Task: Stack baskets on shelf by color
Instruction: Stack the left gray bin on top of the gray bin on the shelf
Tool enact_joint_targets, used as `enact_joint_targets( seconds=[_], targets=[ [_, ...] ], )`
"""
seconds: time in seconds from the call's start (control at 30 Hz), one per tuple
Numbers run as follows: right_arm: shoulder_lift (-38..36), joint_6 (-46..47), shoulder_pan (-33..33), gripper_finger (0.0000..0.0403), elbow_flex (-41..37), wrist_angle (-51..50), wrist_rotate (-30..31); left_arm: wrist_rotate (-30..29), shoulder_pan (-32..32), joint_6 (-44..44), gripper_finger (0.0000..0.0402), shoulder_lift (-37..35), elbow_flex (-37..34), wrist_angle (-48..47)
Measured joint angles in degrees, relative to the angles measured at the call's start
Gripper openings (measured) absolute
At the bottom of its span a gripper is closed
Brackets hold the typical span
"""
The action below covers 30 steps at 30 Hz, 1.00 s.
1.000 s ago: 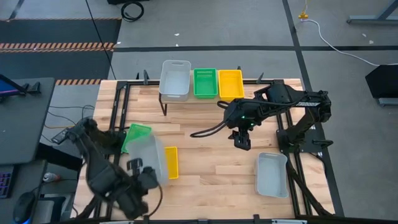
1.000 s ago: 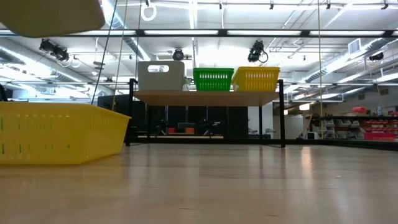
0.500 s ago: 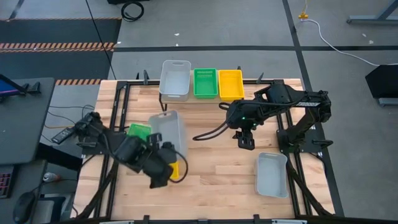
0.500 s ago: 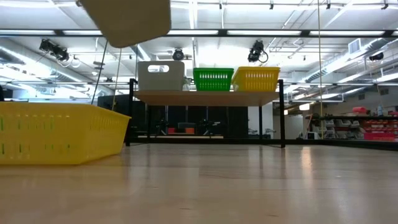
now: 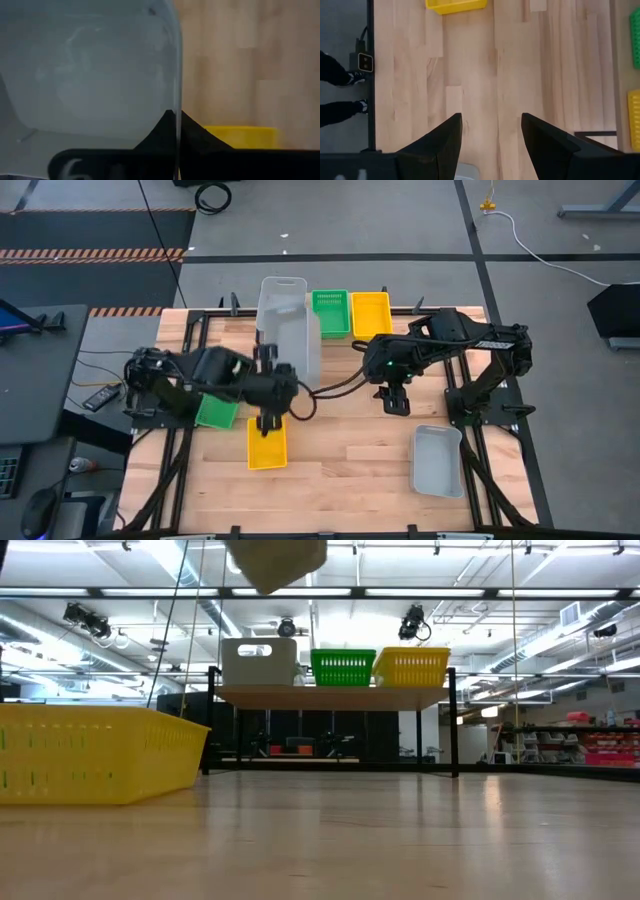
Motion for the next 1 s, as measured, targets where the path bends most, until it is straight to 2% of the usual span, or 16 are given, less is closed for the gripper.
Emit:
enact_joint_targets(
  seconds=[0.13, 0.27, 0.37, 0.6, 0.77, 1.0],
  targets=[
    [0.0, 0.0, -0.1, 0.0211, 0.0, 0.0, 0.0, -4.4, 3.8, 10.4, 0.0001, -0.1, 2.2, 0.1],
    [0.0, 0.2, -0.1, 0.0211, 0.0, 0.0, 0.1, -4.8, 9.7, 20.7, 0.0002, -1.5, 1.9, 0.2],
    [0.0, 2.3, 0.0, 0.0211, 0.0, 0.0, 2.8, -2.9, 16.7, 26.7, 0.0002, -3.5, -0.1, 0.1],
    [0.0, 7.7, -0.2, 0.0211, 0.0, 0.0, 7.2, 5.8, 32.4, 36.6, 0.0001, -8.6, -1.7, 0.0],
    [0.0, 10.3, -0.9, 0.0211, 0.0, 0.0, 9.3, 12.8, 36.8, 44.1, 0.0001, -9.0, -1.7, 0.0],
    [0.0, 13.5, -2.0, 0.0211, 0.0, 0.0, 11.2, 14.1, 38.0, 46.5, 0.0001, -6.2, -1.8, 0.0]
  ],
)
